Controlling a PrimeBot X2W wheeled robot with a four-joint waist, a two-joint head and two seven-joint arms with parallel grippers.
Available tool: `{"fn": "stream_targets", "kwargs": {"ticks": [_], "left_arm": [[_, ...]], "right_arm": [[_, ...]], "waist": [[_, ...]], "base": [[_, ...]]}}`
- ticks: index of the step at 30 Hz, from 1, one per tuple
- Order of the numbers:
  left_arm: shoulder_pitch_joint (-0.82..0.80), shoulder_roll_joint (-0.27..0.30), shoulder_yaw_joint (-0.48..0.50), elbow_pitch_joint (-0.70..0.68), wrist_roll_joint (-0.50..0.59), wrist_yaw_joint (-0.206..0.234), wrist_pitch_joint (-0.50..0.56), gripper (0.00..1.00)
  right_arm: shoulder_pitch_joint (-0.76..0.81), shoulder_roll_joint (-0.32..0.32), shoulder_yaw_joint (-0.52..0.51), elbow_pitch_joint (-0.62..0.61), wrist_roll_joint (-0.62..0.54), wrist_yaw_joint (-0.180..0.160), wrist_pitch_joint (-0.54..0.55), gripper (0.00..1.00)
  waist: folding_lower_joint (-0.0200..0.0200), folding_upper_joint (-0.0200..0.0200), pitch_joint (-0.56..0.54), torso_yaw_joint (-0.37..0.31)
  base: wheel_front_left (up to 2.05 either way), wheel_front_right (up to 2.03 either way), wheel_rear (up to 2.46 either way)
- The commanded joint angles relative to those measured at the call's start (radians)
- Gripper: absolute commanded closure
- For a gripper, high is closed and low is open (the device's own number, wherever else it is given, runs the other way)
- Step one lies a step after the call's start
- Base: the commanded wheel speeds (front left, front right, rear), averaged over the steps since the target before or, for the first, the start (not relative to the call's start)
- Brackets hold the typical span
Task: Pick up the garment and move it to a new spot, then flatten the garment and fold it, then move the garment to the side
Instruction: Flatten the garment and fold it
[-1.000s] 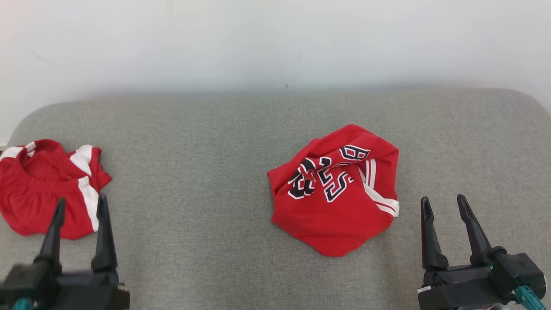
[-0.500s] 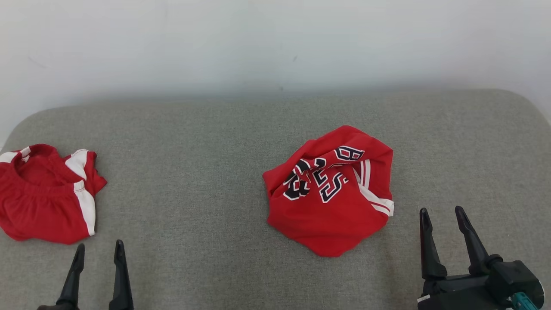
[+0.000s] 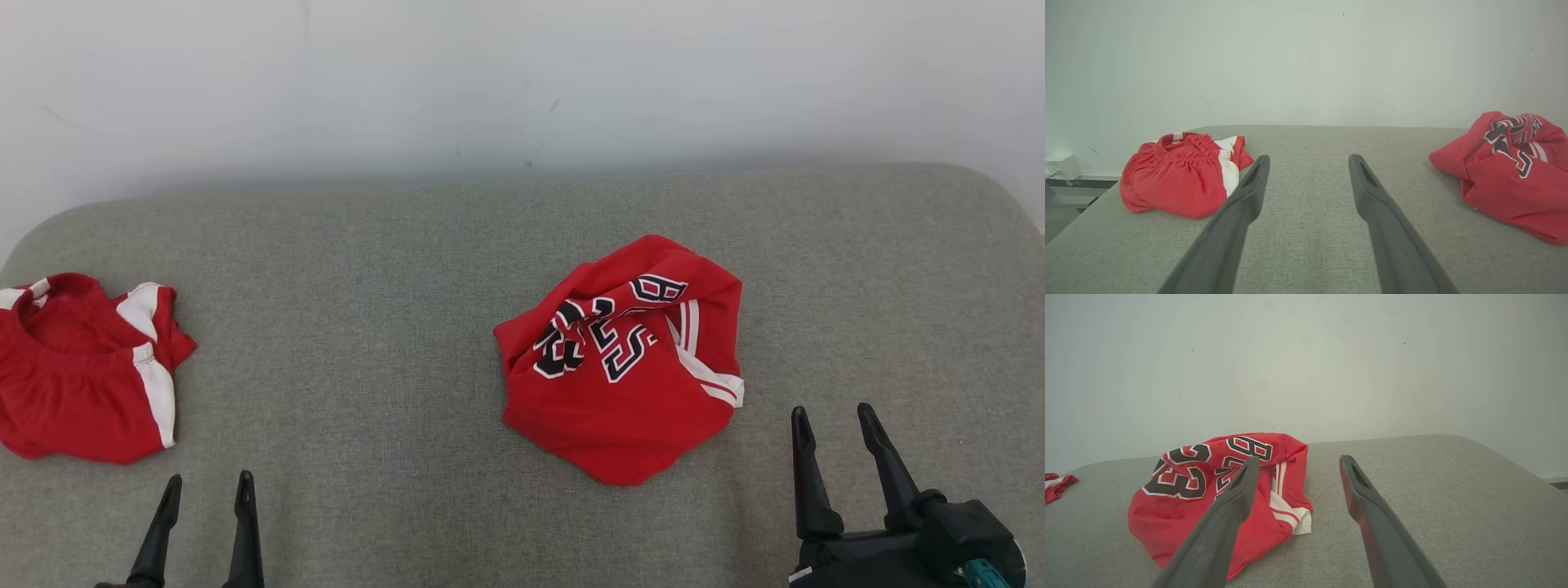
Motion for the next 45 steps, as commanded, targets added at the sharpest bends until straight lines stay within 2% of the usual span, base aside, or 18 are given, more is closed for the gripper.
{"fn": "stream_targets", "kwargs": {"ticks": [1, 11, 31, 37, 45], "left_arm": [[0.006, -0.004, 0.001, 0.002, 0.004, -0.003, -0.004, 0.0], [-0.003, 0.007, -0.01, 0.022, -0.011, -0.033, -0.004, 0.0], [-0.024, 0.005, -0.005, 0.043, -0.006, -0.041, -0.004, 0.0], [-0.034, -0.002, -0.009, 0.047, -0.002, -0.043, -0.004, 0.0], [-0.08, -0.01, -0.026, 0.053, 0.003, -0.048, -0.004, 0.0]], "right_arm": [[0.007, -0.002, 0.001, 0.001, 0.008, -0.002, -0.001, 0.0], [0.007, -0.002, 0.002, 0.009, 0.008, -0.002, -0.001, 0.0], [-0.027, -0.002, 0.021, 0.022, -0.016, -0.002, -0.001, 0.0], [-0.117, -0.002, 0.022, 0.105, -0.056, -0.002, 0.0, 0.0], [-0.314, -0.041, -0.015, 0.411, -0.076, -0.002, 0.015, 0.0]], "waist": [[0.0, -0.0001, 0.0, 0.0], [0.0, -0.0001, -0.004, 0.003], [0.0, -0.0001, -0.006, 0.008], [0.0, -0.0001, 0.004, 0.026], [0.0, -0.0001, 0.048, 0.083]], "base": [[0.0, 0.0, 0.0], [0.0, 0.0, 0.0], [0.0, 0.0, 0.0], [0.0, 0.0, 0.0], [0.0, 0.0, 0.0]]}}
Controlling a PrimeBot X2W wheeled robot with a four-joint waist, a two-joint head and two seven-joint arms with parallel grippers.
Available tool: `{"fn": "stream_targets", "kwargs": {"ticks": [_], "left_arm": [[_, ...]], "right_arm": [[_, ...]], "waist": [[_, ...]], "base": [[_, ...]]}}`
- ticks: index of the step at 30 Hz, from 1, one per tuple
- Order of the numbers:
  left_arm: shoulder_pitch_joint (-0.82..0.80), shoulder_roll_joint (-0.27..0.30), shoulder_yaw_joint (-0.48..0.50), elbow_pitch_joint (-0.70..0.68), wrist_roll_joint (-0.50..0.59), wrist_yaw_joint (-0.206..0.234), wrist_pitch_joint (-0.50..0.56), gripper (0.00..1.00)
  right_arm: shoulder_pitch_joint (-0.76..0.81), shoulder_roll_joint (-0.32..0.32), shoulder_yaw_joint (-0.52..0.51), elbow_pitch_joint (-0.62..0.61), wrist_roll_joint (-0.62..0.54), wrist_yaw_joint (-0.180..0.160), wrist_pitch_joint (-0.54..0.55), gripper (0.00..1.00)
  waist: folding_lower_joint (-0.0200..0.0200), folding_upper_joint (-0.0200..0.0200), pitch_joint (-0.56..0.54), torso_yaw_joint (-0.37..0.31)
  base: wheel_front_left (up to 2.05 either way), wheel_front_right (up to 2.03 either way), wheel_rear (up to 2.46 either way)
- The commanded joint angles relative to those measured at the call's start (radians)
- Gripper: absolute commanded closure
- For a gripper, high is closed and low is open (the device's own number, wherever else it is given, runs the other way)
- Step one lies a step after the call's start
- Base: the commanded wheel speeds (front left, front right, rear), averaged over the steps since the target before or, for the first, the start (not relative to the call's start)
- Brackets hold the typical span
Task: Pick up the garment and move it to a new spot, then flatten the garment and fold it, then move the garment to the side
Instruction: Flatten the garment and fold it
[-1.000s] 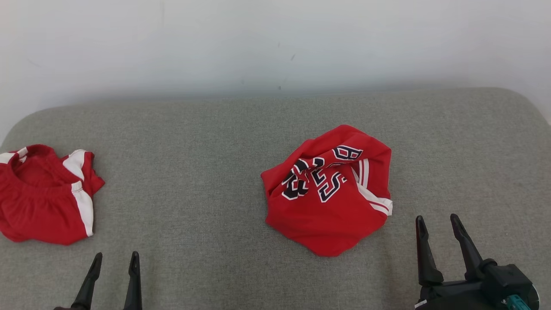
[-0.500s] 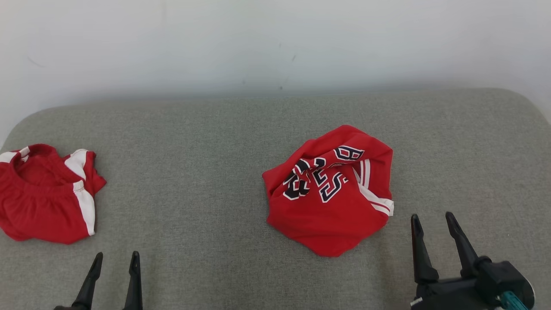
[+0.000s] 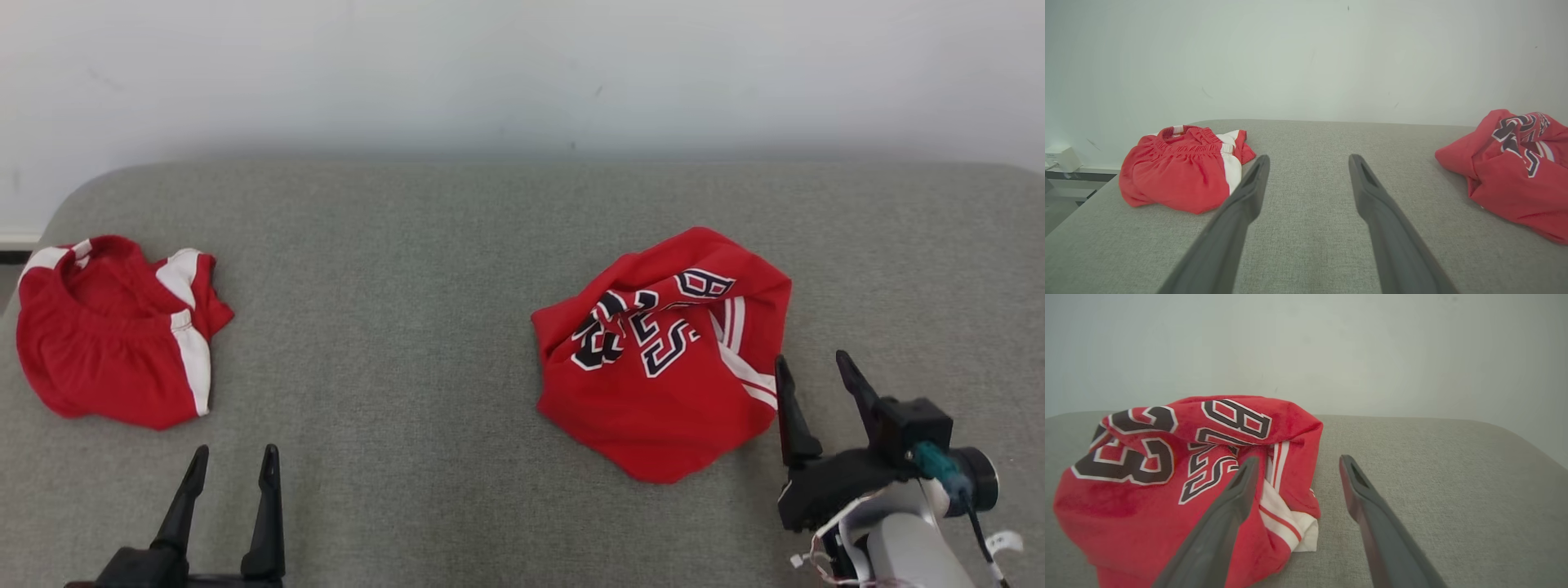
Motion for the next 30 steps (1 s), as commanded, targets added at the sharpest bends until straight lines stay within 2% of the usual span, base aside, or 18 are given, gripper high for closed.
{"fn": "stream_targets", "kwargs": {"ticks": [1, 7, 14, 15, 16, 17, 22, 30], "left_arm": [[-0.017, -0.005, -0.002, 0.001, 0.006, -0.004, -0.004, 0.0], [-0.05, -0.008, -0.011, 0.004, 0.012, -0.006, -0.004, 0.0], [-0.06, -0.013, -0.013, 0.005, 0.017, -0.005, -0.004, 0.0], [-0.059, -0.015, -0.012, 0.006, 0.018, -0.005, -0.004, 0.0], [-0.059, -0.016, -0.013, 0.007, 0.018, -0.005, -0.004, 0.0], [-0.058, -0.016, -0.01, 0.007, 0.02, -0.005, -0.004, 0.0], [-0.036, -0.022, -0.002, 0.012, 0.023, -0.004, -0.004, 0.0], [-0.008, -0.025, 0.011, 0.026, 0.018, -0.005, -0.004, 0.0]], "right_arm": [[-0.024, -0.012, -0.007, 0.034, 0.0, -0.002, 0.002, 0.0], [-0.116, -0.021, -0.042, 0.215, -0.006, -0.002, -0.004, 0.0], [-0.172, -0.003, -0.047, 0.401, 0.013, -0.002, -0.001, 0.0], [-0.178, 0.003, -0.039, 0.425, 0.019, -0.002, 0.002, 0.22], [-0.185, 0.007, -0.03, 0.44, 0.025, -0.002, -0.001, 0.71], [-0.188, 0.012, -0.023, 0.449, 0.031, -0.002, -0.005, 1.0], [-0.187, 0.018, 0.012, 0.413, 0.057, -0.002, -0.019, 1.0], [-0.035, 0.027, 0.085, 0.111, 0.08, -0.002, -0.019, 1.0]], "waist": [[-0.0001, 0.0, 0.026, 0.025], [-0.0001, 0.0, 0.065, 0.055], [-0.0001, 0.0, 0.077, 0.064], [-0.0001, 0.0, 0.076, 0.064], [-0.0001, 0.0, 0.074, 0.064], [-0.0001, 0.0, 0.071, 0.062], [-0.0001, 0.0, 0.043, 0.045], [-0.0001, 0.0, -0.016, 0.003]], "base": [[0.0, 0.0, 0.0], [0.0, 0.0, 0.0], [0.0, 0.0, 0.0], [0.0, 0.0, 0.0], [0.0, 0.0, 0.0], [0.0, 0.0, 0.0], [0.0, 0.0, 0.0], [0.0, 0.0, 0.0]]}}
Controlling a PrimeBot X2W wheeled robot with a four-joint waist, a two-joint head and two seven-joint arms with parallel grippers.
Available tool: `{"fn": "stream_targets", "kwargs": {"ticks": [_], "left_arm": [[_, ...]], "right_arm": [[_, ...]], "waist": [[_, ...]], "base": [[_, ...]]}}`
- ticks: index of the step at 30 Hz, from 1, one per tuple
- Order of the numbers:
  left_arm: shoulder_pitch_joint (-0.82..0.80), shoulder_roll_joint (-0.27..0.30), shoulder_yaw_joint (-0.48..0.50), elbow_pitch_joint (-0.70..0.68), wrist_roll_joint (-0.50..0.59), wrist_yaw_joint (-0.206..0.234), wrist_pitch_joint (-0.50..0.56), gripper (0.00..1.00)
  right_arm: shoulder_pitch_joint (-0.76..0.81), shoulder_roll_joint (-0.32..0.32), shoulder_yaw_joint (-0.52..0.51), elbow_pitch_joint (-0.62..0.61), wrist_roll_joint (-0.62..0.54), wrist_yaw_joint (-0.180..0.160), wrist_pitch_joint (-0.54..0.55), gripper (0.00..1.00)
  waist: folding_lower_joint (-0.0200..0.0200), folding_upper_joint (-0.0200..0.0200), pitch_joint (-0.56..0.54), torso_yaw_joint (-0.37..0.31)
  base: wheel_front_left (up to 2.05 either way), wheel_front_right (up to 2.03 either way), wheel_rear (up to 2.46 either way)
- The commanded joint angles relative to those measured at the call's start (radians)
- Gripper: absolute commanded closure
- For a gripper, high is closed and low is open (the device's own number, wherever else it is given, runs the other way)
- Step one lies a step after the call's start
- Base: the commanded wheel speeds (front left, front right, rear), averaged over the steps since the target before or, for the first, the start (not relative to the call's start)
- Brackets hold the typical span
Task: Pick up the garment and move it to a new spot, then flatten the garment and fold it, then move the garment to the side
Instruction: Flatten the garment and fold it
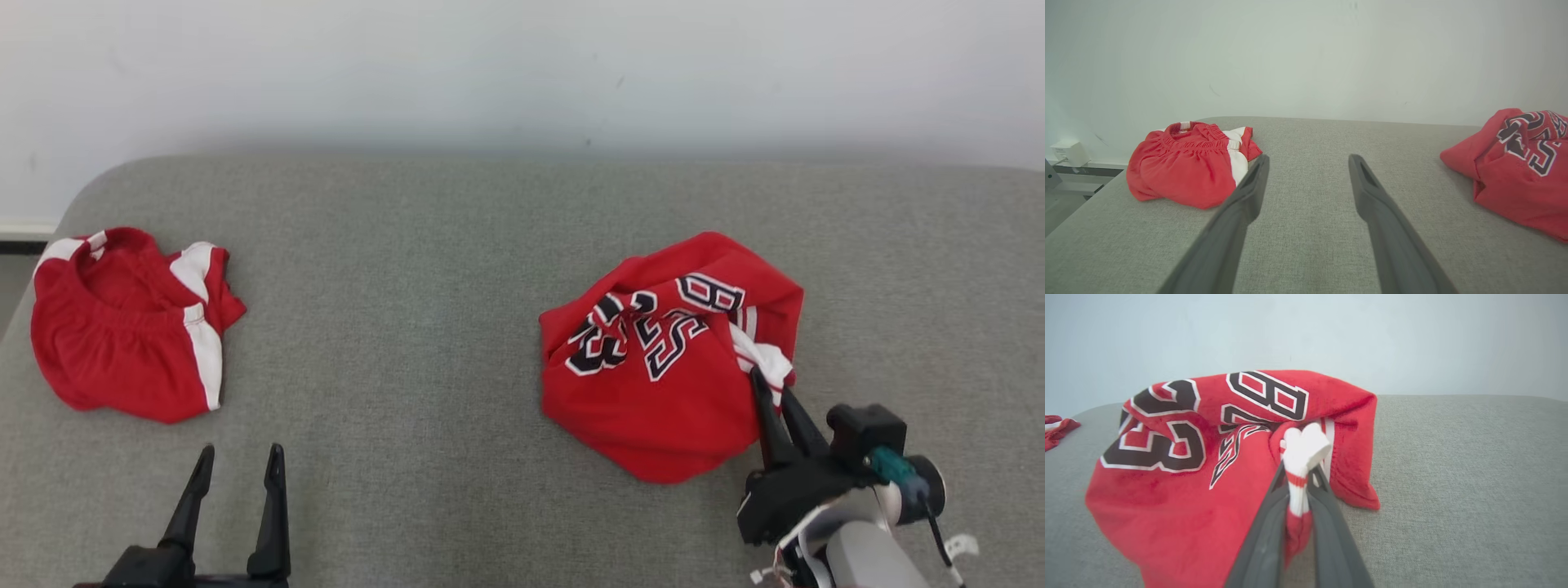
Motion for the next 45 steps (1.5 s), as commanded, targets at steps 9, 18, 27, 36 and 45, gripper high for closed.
{"fn": "stream_targets", "kwargs": {"ticks": [9, 18, 27, 36, 45], "left_arm": [[0.048, -0.01, 0.009, 0.002, 0.0, -0.001, -0.004, 0.0], [0.04, -0.01, 0.007, 0.006, -0.001, -0.002, -0.004, 0.0], [0.063, -0.006, 0.015, 0.003, 0.0, -0.001, -0.004, 0.0], [0.067, -0.01, 0.025, -0.006, 0.005, -0.001, -0.004, 0.0], [0.044, -0.011, 0.017, -0.01, 0.009, -0.001, -0.004, 0.0]], "right_arm": [[0.255, 0.002, 0.031, -0.269, 0.021, -0.002, -0.005, 1.0], [0.449, 0.007, 0.006, -0.403, 0.015, -0.002, 0.072, 0.54], [0.47, 0.01, -0.047, -0.479, 0.044, -0.002, 0.018, 0.0], [0.449, 0.01, -0.071, -0.462, 0.022, -0.002, 0.007, 0.0], [0.325, -0.06, -0.063, -0.306, -0.001, -0.002, 0.046, 0.0]], "waist": [[-0.0001, -0.0001, -0.058, -0.066], [-0.0001, -0.0001, -0.059, -0.089], [-0.0001, -0.0001, -0.083, -0.092], [-0.0001, -0.0001, -0.087, -0.081], [-0.0001, -0.0001, -0.057, -0.058]], "base": [[0.0, 0.0, 0.0], [0.0, 0.0, 0.0], [0.0, 0.0, 0.0], [0.0, 0.0, 0.0], [0.0, 0.0, 0.0]]}}
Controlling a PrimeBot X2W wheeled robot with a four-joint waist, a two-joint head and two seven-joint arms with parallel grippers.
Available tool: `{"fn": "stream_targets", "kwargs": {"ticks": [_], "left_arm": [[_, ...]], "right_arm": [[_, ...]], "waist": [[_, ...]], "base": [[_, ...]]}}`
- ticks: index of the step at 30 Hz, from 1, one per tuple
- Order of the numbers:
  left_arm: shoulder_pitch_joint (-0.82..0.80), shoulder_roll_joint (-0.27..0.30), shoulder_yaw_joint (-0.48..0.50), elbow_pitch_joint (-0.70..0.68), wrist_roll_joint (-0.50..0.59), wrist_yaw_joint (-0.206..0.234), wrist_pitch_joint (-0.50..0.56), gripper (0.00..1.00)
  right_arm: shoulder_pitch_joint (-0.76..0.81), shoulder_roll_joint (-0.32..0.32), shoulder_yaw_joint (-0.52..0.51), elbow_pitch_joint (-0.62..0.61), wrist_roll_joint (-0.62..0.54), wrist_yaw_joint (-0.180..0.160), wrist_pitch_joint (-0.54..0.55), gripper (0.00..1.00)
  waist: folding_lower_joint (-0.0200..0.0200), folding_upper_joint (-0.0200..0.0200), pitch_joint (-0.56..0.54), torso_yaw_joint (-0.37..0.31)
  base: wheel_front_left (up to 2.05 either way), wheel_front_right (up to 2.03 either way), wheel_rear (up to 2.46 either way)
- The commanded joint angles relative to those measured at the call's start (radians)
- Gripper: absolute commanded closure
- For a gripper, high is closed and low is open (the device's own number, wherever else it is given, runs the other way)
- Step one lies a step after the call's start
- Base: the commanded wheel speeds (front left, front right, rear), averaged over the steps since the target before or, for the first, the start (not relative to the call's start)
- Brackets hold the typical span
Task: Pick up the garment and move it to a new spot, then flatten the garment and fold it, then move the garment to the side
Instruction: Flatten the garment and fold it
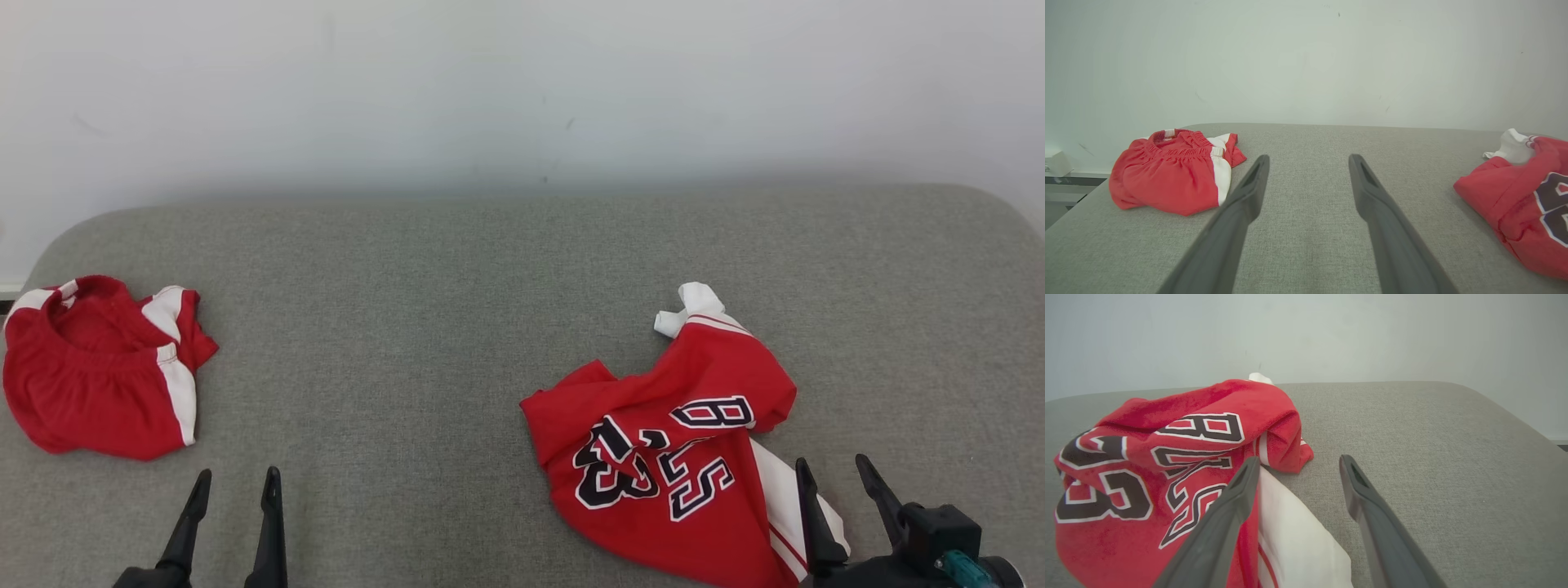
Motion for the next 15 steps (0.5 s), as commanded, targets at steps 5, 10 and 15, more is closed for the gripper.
{"fn": "stream_targets", "kwargs": {"ticks": [5, 10, 15], "left_arm": [[-0.024, 0.002, -0.009, -0.002, 0.002, 0.001, -0.004, 0.0], [-0.033, 0.0, -0.017, 0.0, 0.005, 0.001, -0.004, 0.0], [-0.034, 0.002, -0.009, -0.001, 0.005, 0.001, -0.004, 0.0]], "right_arm": [[-0.074, -0.031, 0.013, 0.129, -0.004, -0.002, -0.001, 0.0], [-0.12, -0.045, 0.024, 0.275, -0.006, -0.002, -0.011, 0.0], [-0.175, -0.043, 0.029, 0.46, -0.023, -0.002, -0.01, 0.0]], "waist": [[0.0, 0.0, 0.028, 0.027], [0.0, 0.0, 0.041, 0.047], [0.0, 0.0, 0.047, 0.054]], "base": [[0.0, 0.0, 0.0], [0.0, 0.0, 0.0], [0.0, 0.0, 0.0]]}}
